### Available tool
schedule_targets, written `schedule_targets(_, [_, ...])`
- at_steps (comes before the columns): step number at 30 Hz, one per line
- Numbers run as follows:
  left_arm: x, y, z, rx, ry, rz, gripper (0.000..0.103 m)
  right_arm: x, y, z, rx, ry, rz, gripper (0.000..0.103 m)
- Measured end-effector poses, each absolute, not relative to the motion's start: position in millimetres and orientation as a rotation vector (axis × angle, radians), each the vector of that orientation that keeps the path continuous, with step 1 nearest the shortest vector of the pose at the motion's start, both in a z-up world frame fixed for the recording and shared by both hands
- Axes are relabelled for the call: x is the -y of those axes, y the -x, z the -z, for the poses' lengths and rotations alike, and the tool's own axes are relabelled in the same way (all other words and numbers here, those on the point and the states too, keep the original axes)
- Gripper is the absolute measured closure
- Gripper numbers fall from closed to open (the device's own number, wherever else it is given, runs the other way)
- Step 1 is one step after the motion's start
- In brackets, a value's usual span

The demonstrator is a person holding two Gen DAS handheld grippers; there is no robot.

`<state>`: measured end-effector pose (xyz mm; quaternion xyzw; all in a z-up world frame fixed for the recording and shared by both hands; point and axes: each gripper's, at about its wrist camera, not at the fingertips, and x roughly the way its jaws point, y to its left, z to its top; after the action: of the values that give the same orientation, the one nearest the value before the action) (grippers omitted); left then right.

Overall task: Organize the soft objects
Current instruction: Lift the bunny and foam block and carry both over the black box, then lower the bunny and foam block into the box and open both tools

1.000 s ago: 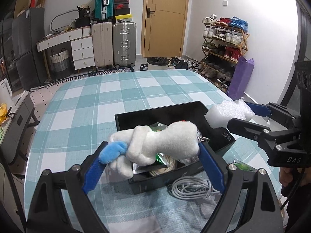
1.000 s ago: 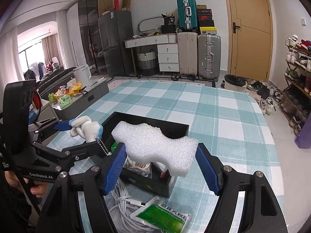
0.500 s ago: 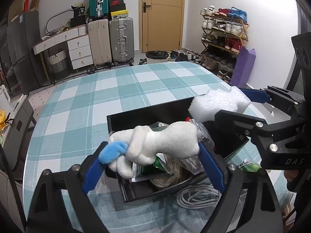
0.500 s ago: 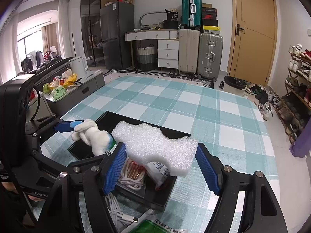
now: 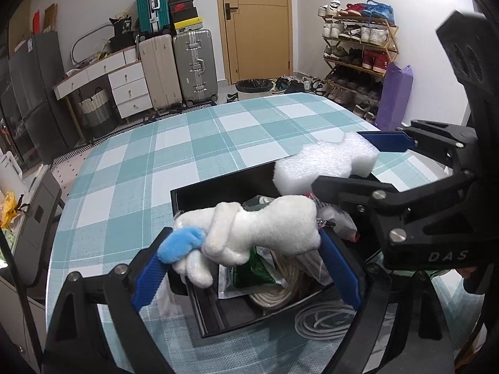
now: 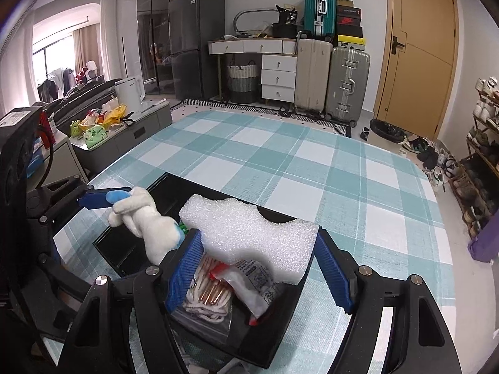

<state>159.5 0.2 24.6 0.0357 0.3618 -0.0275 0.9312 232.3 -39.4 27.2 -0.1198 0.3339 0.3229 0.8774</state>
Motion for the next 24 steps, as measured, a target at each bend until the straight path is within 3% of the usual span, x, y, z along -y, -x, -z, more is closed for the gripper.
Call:
schedule_targets(10, [-3.1,-159.8,-24.1,-0.736,-0.078,0.080,0.010,31.1,-239.6,-23.9,-0.693,0.254,-0.706,0.029])
schedule_targets(14, [-9.4,-161.0,-22.3,-0.756,-0.036,0.088,0.005,33.5,-236.2,-27.4,-0.662,0.254,-0.702,0.010])
schedule_targets(17, [-13.9,-156.6,-21.5,-0.750,-0.002,0.080,0.002,41.2,-234.1,-29.7,-0.666,0.242,-0.690,0.009])
schedule_targets(20, [-17.4,-149.2,-23.1,-0.736,0.016,0.079,0.000,55.3,-228.0,-33.4,-0.663,0.213,-0.679,0.001])
schedule_targets(24, [-24.0,-137.3,-26.1,-0.719,0.062,0.080,0.000,73.0,-217.2,-38.3,-0.660,0.174,-0.666,0.001])
